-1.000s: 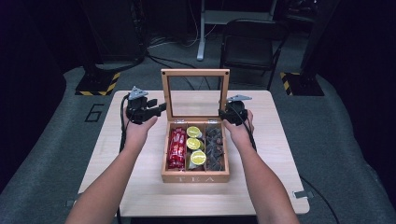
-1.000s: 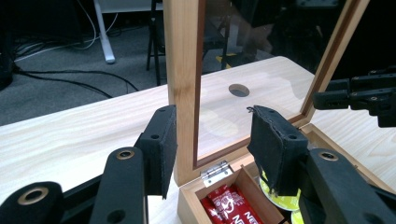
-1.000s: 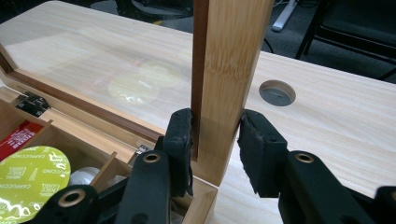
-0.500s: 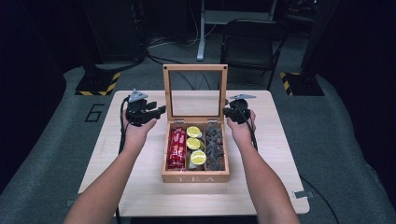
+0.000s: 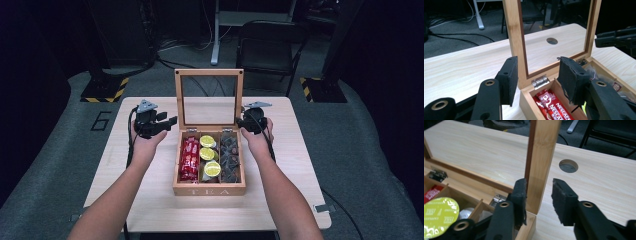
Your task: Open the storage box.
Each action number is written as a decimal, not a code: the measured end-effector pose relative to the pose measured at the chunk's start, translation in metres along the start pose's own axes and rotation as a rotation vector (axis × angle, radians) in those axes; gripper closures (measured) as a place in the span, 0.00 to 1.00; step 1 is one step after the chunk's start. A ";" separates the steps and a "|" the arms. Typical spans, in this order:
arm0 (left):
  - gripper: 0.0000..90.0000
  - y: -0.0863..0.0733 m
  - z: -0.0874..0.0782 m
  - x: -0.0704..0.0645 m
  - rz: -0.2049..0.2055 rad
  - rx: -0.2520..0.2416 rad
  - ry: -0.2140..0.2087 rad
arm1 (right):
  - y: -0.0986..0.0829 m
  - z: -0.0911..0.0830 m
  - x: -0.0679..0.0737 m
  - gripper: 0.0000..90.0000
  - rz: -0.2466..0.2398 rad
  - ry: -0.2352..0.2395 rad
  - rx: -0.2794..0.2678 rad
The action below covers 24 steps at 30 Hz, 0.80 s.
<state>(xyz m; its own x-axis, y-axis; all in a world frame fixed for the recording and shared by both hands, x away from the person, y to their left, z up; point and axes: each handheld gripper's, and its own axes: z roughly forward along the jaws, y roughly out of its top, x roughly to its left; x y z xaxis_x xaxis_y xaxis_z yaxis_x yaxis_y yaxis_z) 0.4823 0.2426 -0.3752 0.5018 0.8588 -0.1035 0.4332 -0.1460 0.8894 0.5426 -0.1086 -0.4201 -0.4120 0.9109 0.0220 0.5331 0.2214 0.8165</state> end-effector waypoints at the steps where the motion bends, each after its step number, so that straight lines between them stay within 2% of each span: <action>1: 0.55 0.000 0.000 0.000 0.000 0.000 0.000 | 0.000 0.000 0.000 0.68 0.000 0.000 0.000; 2: 0.55 -0.001 0.000 0.000 0.012 0.006 0.001 | -0.001 -0.001 0.001 0.67 -0.008 0.005 0.004; 6: 0.55 -0.005 -0.001 -0.001 0.016 0.012 -0.007 | -0.004 -0.006 0.007 0.59 -0.030 0.036 0.000; 11: 0.53 -0.005 -0.004 -0.006 0.042 0.015 -0.027 | -0.008 -0.012 0.017 0.48 -0.051 0.109 0.017; 16: 0.49 -0.008 -0.007 -0.012 0.047 0.022 -0.051 | -0.014 -0.021 0.024 0.42 -0.042 0.171 0.009; 20: 0.48 -0.013 -0.011 -0.014 0.052 0.028 -0.067 | -0.021 -0.031 0.033 0.41 -0.093 0.214 0.022; 23: 0.48 -0.016 -0.014 -0.013 0.047 0.030 -0.074 | -0.025 -0.039 0.038 0.42 -0.112 0.244 0.010; 24: 0.48 -0.016 -0.014 -0.014 0.043 0.031 -0.076 | -0.027 -0.045 0.042 0.42 -0.132 0.267 -0.002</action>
<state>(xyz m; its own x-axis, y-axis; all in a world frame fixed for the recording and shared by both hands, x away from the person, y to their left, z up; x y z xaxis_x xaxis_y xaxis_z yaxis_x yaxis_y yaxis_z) 0.4575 0.2405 -0.3820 0.5750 0.8120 -0.1001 0.4326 -0.1980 0.8796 0.4775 -0.0922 -0.4158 -0.6574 0.7506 0.0666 0.4612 0.3309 0.8233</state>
